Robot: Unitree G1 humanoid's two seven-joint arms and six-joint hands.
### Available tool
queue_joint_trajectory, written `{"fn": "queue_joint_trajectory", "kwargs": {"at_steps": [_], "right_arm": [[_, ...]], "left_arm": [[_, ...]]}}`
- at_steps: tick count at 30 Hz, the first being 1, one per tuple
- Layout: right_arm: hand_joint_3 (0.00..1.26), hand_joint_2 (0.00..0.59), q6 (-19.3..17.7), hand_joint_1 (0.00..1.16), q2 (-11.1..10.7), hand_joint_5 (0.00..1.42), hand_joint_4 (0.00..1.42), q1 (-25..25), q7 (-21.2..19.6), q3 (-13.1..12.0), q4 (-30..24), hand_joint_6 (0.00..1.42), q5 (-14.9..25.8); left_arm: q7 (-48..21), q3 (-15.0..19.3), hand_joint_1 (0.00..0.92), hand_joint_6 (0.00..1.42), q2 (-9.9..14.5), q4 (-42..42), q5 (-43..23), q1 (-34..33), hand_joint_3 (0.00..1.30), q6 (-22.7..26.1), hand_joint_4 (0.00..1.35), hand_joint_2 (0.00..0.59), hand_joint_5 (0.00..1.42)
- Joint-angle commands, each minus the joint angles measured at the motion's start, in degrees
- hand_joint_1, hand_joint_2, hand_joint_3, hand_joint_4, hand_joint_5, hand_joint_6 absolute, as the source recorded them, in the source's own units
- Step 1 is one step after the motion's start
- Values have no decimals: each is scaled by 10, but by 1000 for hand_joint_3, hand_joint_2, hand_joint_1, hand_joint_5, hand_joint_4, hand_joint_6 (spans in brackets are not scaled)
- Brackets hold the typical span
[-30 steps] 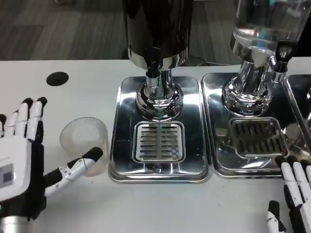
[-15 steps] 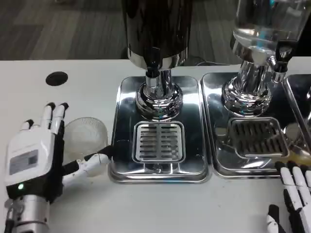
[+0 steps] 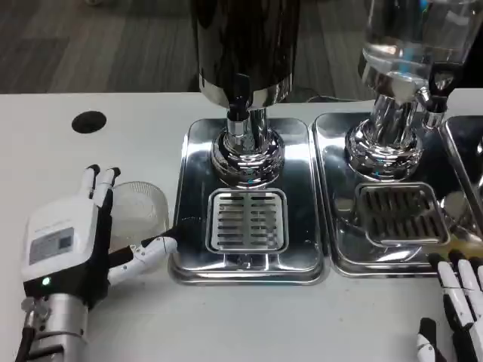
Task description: Grasp the cup under the faucet to collect the drink, then remove the cup.
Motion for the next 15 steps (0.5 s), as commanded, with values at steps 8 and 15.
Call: {"fn": "queue_joint_trajectory", "kwargs": {"at_steps": [8, 15], "right_arm": [[66, 534, -22, 155, -3, 0, 0, -2, -8, -9, 16, 28, 7], [79, 538, -32, 158, -3, 0, 0, -5, -7, -13, 19, 42, 10]], "left_arm": [[-6, -11, 169, 917, -2, 7, -12, -7, 472, 16, 401, 71, 719], [-10, -17, 215, 1171, -2, 3, -9, -9, 667, 31, 513, 82, 875]]}}
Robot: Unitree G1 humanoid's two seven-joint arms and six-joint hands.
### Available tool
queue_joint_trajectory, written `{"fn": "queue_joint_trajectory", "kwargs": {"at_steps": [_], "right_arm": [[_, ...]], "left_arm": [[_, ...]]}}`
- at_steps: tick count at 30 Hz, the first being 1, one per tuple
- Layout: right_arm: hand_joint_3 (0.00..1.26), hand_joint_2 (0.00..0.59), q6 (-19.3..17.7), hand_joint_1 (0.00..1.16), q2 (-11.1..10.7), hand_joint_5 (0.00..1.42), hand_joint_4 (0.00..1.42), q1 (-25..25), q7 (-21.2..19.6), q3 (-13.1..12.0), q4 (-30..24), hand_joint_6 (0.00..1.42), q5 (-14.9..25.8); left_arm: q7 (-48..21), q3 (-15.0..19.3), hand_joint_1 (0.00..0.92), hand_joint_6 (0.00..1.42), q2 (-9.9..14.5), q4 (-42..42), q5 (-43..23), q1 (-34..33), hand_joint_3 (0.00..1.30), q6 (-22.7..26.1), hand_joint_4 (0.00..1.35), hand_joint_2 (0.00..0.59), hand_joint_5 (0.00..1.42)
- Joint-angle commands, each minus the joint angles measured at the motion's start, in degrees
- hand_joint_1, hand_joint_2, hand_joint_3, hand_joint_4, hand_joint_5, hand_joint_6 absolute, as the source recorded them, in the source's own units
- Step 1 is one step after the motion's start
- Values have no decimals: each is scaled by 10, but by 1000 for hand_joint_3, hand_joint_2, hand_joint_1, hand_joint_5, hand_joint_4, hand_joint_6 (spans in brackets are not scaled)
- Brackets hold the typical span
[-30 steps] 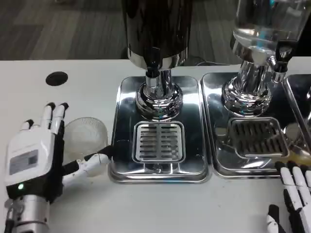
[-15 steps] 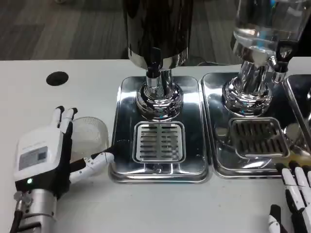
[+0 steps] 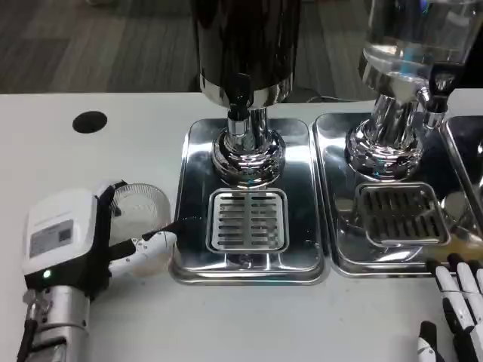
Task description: Grasp the cup under the faucet to collect the drink, then remove the cup.
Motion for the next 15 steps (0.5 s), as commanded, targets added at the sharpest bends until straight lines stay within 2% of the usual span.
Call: {"fn": "queue_joint_trajectory", "kwargs": {"at_steps": [1, 4, 8, 12, 15], "right_arm": [[80, 538, -7, 158, -2, 0, 0, -4, -5, -5, 2, 43, 6], [94, 538, -8, 159, -1, 0, 0, -5, -3, -5, 5, 55, 7], [95, 538, -8, 159, -1, 0, 0, -6, -1, -4, 6, 69, 8], [100, 538, -8, 160, -1, 0, 0, -6, 1, -4, 6, 73, 10], [104, 538, -8, 160, -2, 0, 0, -5, 2, -4, 5, 86, 11]], "left_arm": [[-15, -10, 221, 1191, -1, 3, 4, 6, 670, 15, 526, 81, 881], [-9, -9, 314, 1231, -2, 2, 4, 8, 692, 19, 577, 80, 927], [3, -7, 390, 1264, -5, -1, 4, 11, 712, 22, 618, 60, 936], [24, -8, 519, 1335, -11, -5, 12, 14, 778, 29, 698, 46, 977], [43, -11, 572, 1362, -16, -8, 23, 17, 806, 37, 730, 33, 995]]}}
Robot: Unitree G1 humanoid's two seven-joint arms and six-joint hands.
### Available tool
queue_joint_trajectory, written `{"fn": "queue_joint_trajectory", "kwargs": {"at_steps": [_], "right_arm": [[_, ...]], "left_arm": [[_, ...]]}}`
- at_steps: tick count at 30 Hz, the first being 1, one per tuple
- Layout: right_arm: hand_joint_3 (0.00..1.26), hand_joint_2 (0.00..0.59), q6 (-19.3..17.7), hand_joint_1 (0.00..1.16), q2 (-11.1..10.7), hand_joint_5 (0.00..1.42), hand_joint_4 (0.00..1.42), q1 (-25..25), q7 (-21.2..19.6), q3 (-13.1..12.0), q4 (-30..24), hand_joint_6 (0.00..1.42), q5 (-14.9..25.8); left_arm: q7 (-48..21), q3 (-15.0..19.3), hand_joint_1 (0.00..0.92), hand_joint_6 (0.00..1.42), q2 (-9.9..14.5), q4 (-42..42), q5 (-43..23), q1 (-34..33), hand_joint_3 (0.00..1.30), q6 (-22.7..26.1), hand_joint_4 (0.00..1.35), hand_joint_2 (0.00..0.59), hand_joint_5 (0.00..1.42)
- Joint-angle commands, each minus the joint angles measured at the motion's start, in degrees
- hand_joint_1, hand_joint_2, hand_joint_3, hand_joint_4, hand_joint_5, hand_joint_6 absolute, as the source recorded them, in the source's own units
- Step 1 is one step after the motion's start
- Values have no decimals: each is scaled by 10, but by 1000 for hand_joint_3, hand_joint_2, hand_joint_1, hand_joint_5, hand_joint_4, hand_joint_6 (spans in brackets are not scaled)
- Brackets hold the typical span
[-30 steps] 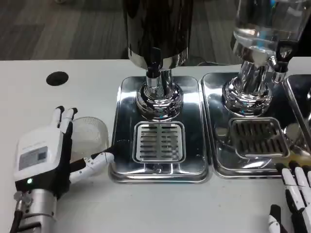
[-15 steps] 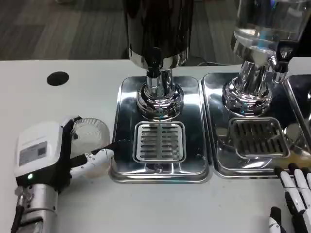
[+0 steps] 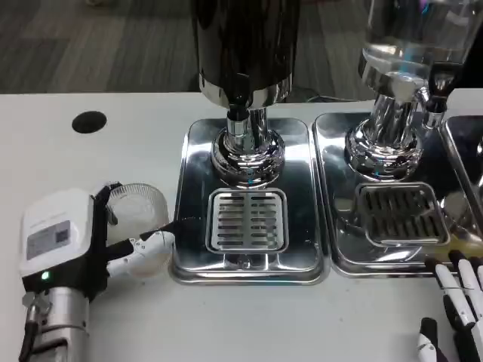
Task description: Grasp the cup under the faucet to collect the drink, then remove the cup.
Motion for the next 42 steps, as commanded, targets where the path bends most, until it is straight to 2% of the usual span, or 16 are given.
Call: {"fn": "queue_joint_trajectory", "kwargs": {"at_steps": [1, 19, 34, 42], "right_arm": [[104, 538, -4, 160, -2, 0, 0, 1, 2, -2, 3, 87, 5], [111, 538, -7, 161, -3, 0, 0, 7, 3, -4, -2, 108, 10], [114, 538, -11, 161, -2, 0, 0, 9, 3, -3, 2, 112, 12], [114, 538, -12, 161, -3, 0, 0, 13, 4, -5, -4, 112, 14]], "left_arm": [[27, -9, 582, 1368, -9, -6, 22, 14, 812, 15, 741, 34, 1004], [60, -9, 622, 1386, -11, -32, 34, 26, 842, 16, 788, 21, 1012], [64, -6, 626, 1382, -11, -63, 54, 37, 842, 21, 788, 22, 1002], [60, -16, 631, 1382, -15, -81, 74, 25, 842, 27, 786, 21, 1002]]}}
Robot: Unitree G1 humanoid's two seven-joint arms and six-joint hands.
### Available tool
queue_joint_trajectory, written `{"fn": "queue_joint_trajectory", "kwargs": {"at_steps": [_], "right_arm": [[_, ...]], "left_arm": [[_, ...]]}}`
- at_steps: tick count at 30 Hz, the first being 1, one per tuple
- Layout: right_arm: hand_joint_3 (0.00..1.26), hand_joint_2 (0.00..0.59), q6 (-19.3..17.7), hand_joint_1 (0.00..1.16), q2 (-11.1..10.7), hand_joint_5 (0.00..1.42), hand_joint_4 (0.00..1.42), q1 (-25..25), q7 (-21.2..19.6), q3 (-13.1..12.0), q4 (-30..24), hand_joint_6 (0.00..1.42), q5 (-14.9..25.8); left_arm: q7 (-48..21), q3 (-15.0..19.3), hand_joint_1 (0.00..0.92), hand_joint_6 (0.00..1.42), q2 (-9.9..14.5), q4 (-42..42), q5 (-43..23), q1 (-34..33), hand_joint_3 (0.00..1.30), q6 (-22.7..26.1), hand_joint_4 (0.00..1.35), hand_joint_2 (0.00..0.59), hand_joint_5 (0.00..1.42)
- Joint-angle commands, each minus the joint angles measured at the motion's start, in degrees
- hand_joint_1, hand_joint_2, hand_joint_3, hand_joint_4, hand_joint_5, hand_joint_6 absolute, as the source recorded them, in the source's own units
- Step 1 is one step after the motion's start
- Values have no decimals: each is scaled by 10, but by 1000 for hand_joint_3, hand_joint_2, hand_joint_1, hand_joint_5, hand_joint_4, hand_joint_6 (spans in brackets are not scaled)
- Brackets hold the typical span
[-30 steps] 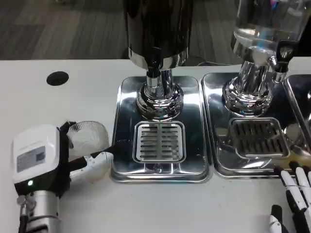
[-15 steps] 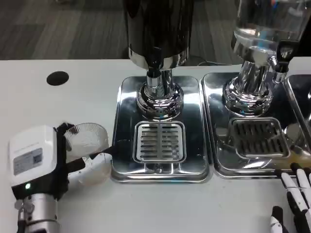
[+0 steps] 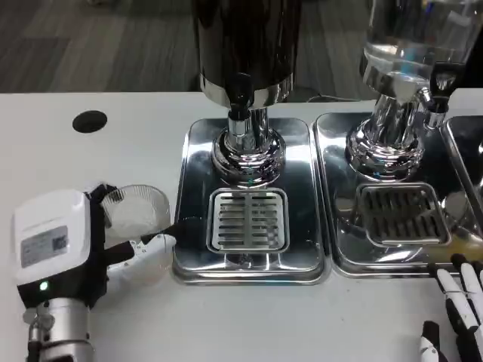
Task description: Grasp the cup under the faucet to collect the drink, then remove the cup.
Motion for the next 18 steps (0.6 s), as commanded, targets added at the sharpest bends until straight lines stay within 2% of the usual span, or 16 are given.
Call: {"fn": "queue_joint_trajectory", "kwargs": {"at_steps": [1, 11, 18], "right_arm": [[114, 538, -5, 161, -3, 0, 0, 6, 2, -4, -4, 112, 4], [114, 538, -9, 161, -3, 0, 0, 8, 2, -9, -1, 112, 9], [114, 538, -8, 161, -1, 0, 0, 0, 5, -7, 2, 112, 8]], "left_arm": [[5, -10, 632, 1382, -7, -23, 24, -16, 842, 2, 785, 21, 1002], [-5, -26, 633, 1365, -22, -29, 43, -37, 835, 9, 779, 21, 991], [-17, -61, 633, 1365, -39, 0, 71, -81, 835, 27, 779, 21, 991]]}}
